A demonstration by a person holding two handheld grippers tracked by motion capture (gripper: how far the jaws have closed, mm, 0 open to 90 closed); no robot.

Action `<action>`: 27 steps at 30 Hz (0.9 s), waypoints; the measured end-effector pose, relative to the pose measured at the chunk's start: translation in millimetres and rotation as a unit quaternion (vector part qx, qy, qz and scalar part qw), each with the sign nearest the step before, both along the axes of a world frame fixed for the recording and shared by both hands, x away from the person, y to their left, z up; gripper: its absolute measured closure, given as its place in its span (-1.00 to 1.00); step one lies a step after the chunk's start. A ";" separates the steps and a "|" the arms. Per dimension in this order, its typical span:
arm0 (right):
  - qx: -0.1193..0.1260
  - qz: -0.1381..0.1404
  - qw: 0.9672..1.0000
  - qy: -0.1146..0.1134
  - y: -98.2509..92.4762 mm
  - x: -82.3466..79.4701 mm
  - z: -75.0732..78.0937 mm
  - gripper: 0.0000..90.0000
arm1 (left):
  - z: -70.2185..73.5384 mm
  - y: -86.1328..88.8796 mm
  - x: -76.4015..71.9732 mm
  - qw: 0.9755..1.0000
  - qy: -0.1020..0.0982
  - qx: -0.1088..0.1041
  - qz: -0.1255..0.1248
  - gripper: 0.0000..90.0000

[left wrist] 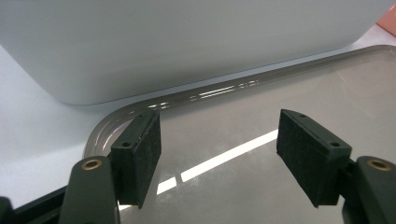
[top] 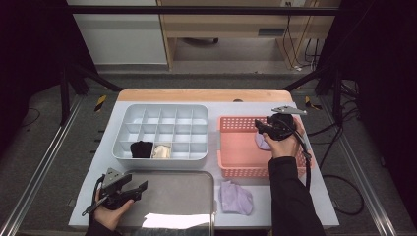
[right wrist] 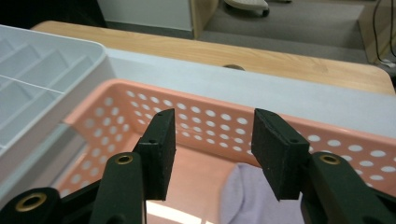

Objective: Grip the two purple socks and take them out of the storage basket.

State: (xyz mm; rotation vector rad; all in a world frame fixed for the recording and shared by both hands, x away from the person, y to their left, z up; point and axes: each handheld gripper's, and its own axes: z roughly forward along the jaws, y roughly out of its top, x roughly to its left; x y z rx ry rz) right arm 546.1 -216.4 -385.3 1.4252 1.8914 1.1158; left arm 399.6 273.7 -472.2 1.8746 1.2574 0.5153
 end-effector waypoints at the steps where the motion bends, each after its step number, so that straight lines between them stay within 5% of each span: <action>1: -0.002 -0.004 1.000 0.002 -1.6 2.6 -2.6 0.13 | 0.2 -0.1 -0.2 1.000 -0.001 0.000 0.000 -0.33; 10: -0.016 -0.027 0.999 0.030 -7.8 15.0 -19.9 0.15 | 0.0 0.3 -0.1 1.000 -0.002 0.000 0.001 -0.33; 19: -0.056 -0.043 0.996 0.060 -13.5 21.3 -33.6 0.20 | 0.0 0.5 -0.1 1.000 -0.001 0.000 0.000 -0.33; 22: -0.043 -0.051 0.996 0.062 -19.7 21.0 -39.8 0.22 | 0.0 0.5 -0.1 1.000 -0.001 0.000 0.000 -0.33; 27: -0.057 -0.060 0.994 0.078 -26.1 22.5 -47.7 0.20 | -0.4 0.1 0.2 1.000 0.000 0.000 -0.001 -0.33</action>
